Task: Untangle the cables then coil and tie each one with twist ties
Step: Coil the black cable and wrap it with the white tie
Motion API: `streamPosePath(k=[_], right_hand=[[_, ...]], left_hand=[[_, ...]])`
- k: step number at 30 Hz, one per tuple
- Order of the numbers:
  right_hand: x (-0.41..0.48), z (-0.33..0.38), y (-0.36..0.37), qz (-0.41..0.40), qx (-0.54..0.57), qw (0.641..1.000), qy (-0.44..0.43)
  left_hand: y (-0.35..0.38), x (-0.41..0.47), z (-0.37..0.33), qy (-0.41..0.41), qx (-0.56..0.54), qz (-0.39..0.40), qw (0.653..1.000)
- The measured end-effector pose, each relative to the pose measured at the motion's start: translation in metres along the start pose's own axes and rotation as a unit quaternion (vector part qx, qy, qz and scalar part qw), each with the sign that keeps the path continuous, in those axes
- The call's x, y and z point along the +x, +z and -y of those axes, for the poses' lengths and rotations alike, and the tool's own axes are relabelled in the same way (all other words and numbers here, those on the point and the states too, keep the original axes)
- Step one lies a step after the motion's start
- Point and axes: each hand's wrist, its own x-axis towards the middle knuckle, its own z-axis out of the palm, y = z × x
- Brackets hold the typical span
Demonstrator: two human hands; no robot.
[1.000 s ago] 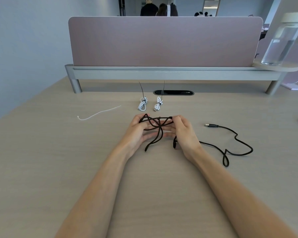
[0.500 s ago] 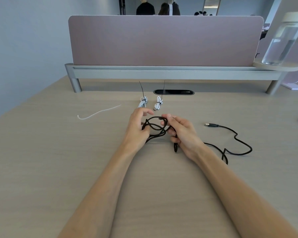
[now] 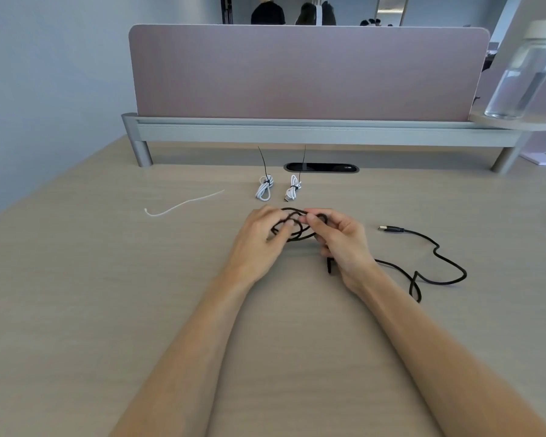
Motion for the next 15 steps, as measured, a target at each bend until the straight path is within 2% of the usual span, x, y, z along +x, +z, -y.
streamPosePath(k=[2, 4, 6, 9, 11, 13, 15], right_hand=[[0.004, -0.002, -0.004, -0.061, 0.018, 0.998, 0.018], [0.007, -0.004, -0.01, -0.103, 0.011, 0.994, 0.027], [0.009, -0.008, -0.013, -0.107, -0.026, 0.994, 0.021], [0.011, -0.013, -0.013, -0.076, -0.104, 0.992, 0.001], [0.012, -0.014, -0.014, -0.04, -0.141, 0.989, -0.005], [0.013, -0.013, -0.015, -0.001, -0.162, 0.987, -0.004], [0.01, -0.011, -0.017, 0.036, -0.174, 0.984, -0.011]], left_hand=[[-0.003, 0.003, -0.008, -0.091, -0.135, -0.033, 0.986], [-0.005, 0.007, -0.01, -0.19, -0.26, -0.108, 0.941], [-0.007, 0.01, -0.002, -0.264, -0.281, -0.188, 0.903], [-0.01, 0.009, 0.015, -0.304, -0.145, -0.208, 0.918], [-0.008, 0.007, 0.023, -0.296, -0.036, -0.207, 0.932], [-0.006, 0.004, 0.021, -0.284, 0.05, -0.225, 0.931], [-0.005, 0.003, 0.014, -0.285, 0.089, -0.25, 0.921]])
